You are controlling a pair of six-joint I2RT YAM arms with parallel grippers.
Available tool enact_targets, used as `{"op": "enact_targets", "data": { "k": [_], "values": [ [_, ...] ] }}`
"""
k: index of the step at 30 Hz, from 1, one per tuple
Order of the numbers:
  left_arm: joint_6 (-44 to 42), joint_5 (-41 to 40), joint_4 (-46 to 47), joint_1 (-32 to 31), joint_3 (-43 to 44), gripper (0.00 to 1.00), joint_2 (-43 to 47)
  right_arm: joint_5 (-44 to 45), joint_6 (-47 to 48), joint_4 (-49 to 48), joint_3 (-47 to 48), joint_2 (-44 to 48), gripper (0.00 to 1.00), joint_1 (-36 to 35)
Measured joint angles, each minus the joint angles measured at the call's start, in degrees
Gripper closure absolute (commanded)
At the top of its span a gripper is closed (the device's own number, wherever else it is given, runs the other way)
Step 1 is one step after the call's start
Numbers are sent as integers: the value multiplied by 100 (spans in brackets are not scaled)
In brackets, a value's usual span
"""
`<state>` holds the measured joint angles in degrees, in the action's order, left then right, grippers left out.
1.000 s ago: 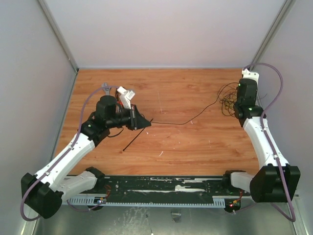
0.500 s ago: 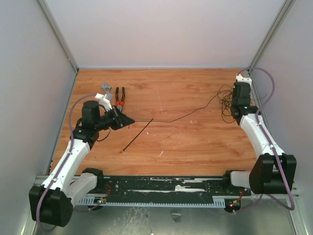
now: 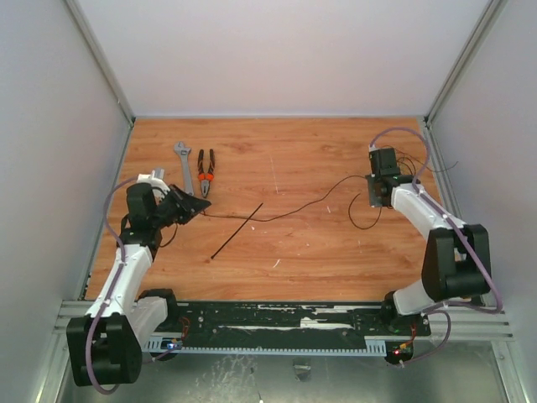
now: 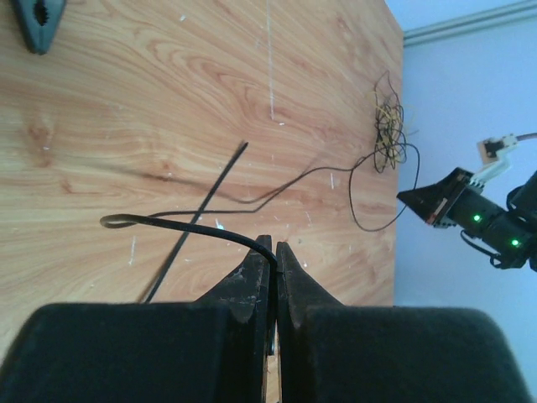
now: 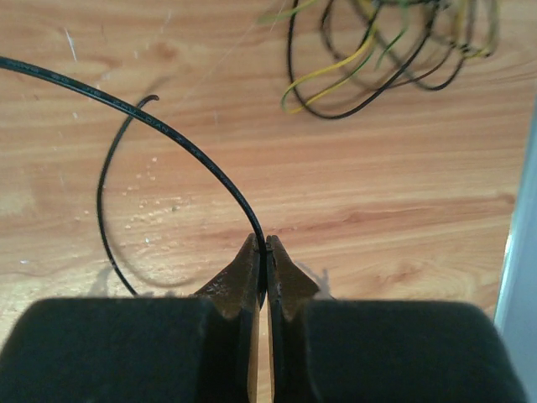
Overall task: Zip-tie the wires
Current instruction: Place the cable at the center of the board.
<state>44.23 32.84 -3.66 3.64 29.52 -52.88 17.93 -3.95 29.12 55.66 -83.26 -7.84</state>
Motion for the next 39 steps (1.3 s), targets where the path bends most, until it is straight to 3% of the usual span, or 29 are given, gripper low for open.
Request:
{"op": "enact_targets", "data": {
  "k": [14, 18, 29, 39],
  "values": [
    [-72, -260, 385, 568, -234, 100, -450, -101, 98, 793, 1062, -2098, 100, -7],
    [-96, -374, 546, 610, -365, 100, -706, 22, 149, 861, 1178, -2251, 100, -26],
    [114, -737, 1008, 632, -946, 100, -1071, -28, 262, 1064, 1475, -2428, 77, -33],
    [367, -1095, 1226, 636, -1224, 95, -916, -772, 280, 1202, 1943, -2415, 58, -76]
  ]
}}
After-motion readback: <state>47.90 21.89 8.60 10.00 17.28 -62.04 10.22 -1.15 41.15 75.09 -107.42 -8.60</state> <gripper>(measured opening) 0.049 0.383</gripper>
